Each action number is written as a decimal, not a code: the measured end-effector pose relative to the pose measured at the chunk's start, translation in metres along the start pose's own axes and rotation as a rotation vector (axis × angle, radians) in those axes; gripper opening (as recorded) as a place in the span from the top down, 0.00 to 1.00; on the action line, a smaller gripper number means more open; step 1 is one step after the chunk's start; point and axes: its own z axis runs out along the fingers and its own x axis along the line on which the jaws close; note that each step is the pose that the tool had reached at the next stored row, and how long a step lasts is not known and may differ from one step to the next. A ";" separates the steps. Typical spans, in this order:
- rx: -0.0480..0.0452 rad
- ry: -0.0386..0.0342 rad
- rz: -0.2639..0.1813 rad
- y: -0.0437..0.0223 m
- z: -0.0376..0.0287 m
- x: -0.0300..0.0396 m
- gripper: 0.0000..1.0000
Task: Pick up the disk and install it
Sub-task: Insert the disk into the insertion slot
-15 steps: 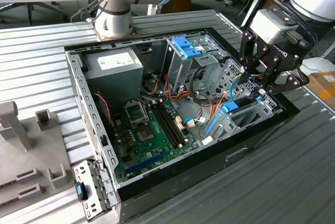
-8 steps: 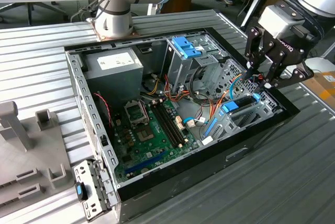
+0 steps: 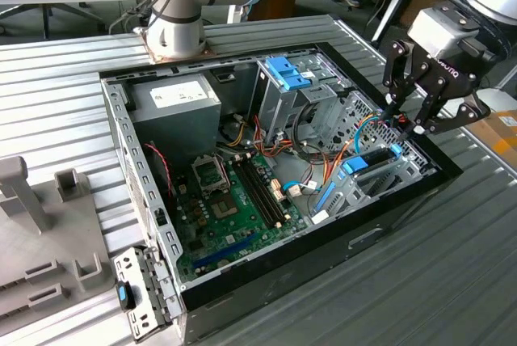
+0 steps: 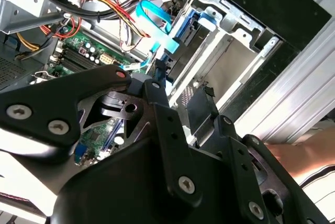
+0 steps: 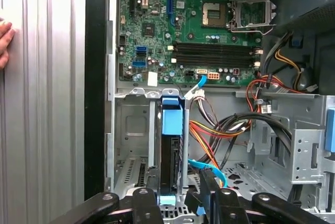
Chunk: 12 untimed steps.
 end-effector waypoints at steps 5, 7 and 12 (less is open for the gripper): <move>-0.0002 0.0012 -0.002 -0.0005 0.0005 -0.0110 0.56; -0.0008 0.0008 -0.013 -0.0062 0.0008 -0.0136 0.56; -0.0012 0.0005 -0.019 -0.0260 0.0017 -0.0139 0.56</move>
